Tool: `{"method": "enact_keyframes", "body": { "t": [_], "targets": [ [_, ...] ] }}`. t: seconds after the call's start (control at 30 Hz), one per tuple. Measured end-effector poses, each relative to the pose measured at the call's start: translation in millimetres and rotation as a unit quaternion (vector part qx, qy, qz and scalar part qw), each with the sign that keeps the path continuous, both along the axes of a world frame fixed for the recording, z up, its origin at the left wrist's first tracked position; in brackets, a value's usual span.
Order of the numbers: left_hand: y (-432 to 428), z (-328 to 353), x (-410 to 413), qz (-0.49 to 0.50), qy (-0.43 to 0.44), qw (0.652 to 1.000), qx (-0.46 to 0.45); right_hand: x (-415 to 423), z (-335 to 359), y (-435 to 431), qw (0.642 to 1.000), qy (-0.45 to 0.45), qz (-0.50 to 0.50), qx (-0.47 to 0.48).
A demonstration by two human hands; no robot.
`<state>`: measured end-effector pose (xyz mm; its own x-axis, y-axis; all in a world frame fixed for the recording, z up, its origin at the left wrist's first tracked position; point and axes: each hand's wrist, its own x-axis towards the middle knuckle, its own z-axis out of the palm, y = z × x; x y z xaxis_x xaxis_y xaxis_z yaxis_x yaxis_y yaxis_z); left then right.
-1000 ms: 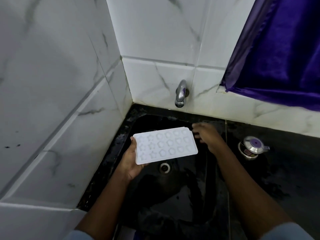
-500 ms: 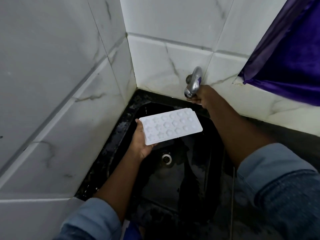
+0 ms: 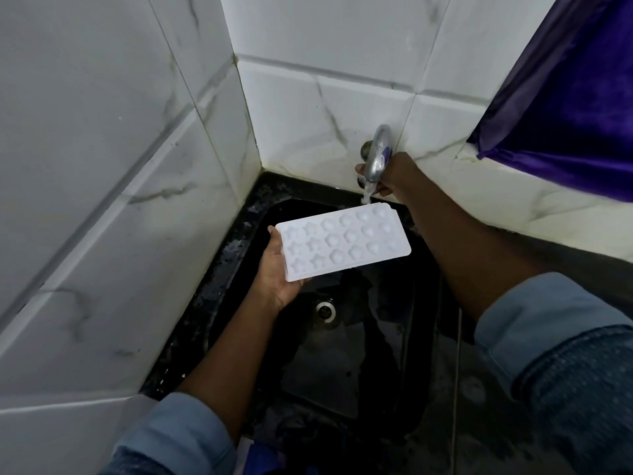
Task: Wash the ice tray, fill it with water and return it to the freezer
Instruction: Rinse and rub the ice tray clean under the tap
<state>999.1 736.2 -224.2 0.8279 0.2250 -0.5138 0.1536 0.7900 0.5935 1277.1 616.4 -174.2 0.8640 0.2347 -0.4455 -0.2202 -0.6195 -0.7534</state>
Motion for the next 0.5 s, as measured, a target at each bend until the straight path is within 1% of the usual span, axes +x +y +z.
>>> {"method": "enact_keyframes", "body": {
  "t": [0.3,0.4,0.5],
  "targets": [
    [-4.2,0.7,-0.8,0.001,0.015,1.0,0.009,-12.5,13.7,-3.3,1.0,-0.006,0.02,-0.007],
    [-9.0,-1.5,-1.1,-0.004,0.013,1.0,0.006,-15.5,18.0,-5.8,1.0,-0.009,0.023,-0.001],
    [-16.3,-3.2,1.5,-0.013,0.007,1.0,-0.008,-15.7,22.9,-6.0,0.999,-0.008,0.043,-0.016]
  ]
}}
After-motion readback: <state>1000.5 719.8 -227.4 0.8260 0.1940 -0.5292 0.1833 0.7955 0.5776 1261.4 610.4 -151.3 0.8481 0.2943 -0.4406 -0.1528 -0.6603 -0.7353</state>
